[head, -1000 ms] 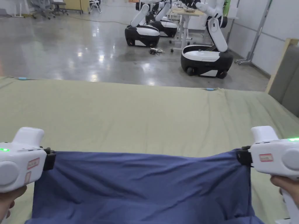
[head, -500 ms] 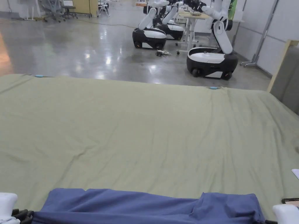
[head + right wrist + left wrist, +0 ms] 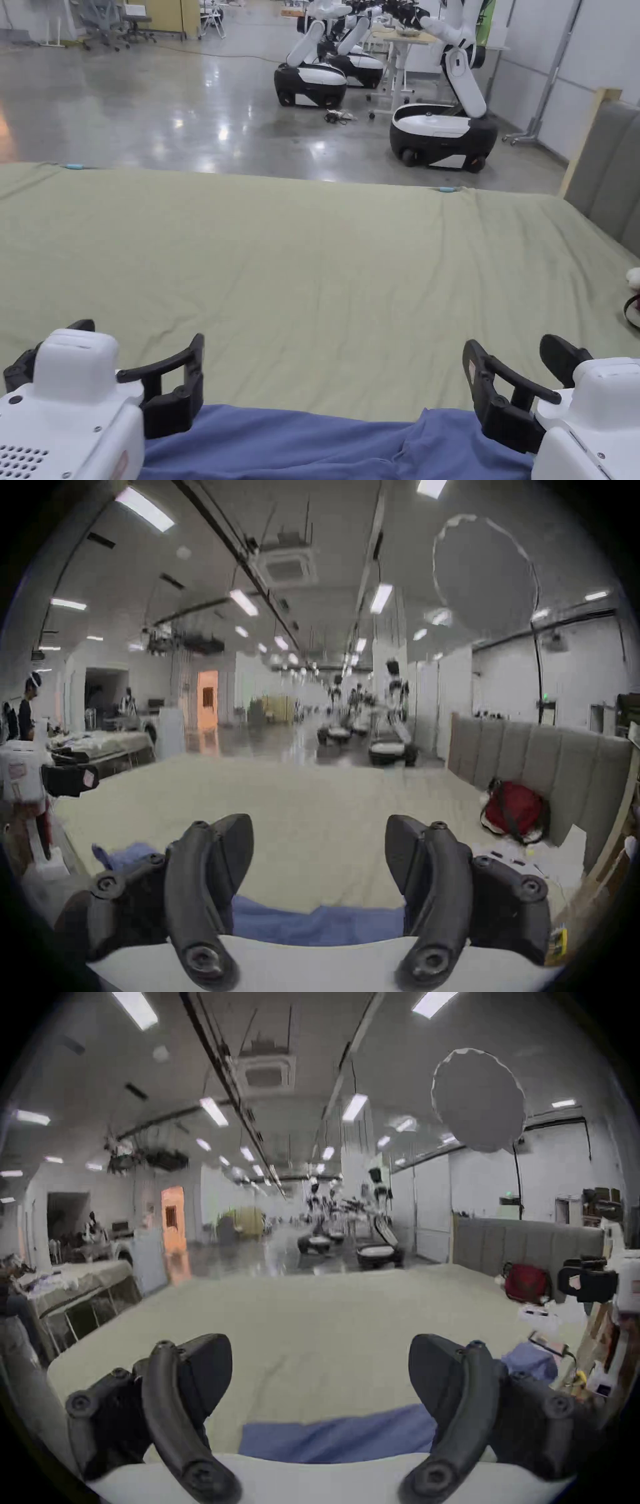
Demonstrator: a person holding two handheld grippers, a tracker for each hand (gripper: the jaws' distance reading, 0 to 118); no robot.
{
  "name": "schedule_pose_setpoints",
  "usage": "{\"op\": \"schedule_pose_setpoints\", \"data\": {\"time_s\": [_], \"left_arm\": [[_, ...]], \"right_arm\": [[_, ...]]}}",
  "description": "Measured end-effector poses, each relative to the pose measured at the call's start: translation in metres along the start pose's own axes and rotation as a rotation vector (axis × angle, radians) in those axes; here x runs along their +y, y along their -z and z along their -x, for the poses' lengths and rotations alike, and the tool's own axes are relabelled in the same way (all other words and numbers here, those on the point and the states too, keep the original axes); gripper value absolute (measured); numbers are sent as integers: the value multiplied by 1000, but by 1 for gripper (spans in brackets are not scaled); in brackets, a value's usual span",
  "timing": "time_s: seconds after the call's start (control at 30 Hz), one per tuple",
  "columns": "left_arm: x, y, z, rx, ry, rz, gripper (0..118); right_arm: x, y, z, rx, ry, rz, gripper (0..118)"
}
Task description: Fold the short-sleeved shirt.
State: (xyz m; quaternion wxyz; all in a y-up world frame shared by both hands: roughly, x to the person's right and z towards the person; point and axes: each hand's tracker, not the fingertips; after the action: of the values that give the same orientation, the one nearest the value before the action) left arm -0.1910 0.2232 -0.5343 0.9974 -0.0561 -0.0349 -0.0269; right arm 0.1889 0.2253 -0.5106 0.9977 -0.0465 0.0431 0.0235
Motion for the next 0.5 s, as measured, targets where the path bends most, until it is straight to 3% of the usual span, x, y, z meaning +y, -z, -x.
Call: {"op": "schedule_pose_setpoints", "data": {"time_s": [0.03,0.1,0.13,0.2,0.33,0.4,0.43,0.47,0.5], "left_arm": [[2,0,-4,1,21,10,64],[3,0,-7,-7,56,35,6],[1,1,-5,-3,79,38,6],[-3,-2,1,5,99,41,6],[-14,-8,52,-11,-4,153,6],[-26,-9,89,-28,-101,204,6],[-35,-10,109,-45,-146,231,13],[-43,-9,129,-62,-205,309,37],[-52,-8,145,-68,-243,363,89]], "right_arm": [[1,0,2,11,18,-2,15],[1,0,7,-11,14,-13,11],[1,-2,8,-46,-3,-27,11],[5,-2,9,-2,22,-13,11],[3,-1,17,16,-10,14,11],[-1,0,20,26,-12,33,11],[-3,0,23,37,-16,48,11],[-4,0,29,40,-26,63,11],[-7,0,33,44,-34,78,12]]}}
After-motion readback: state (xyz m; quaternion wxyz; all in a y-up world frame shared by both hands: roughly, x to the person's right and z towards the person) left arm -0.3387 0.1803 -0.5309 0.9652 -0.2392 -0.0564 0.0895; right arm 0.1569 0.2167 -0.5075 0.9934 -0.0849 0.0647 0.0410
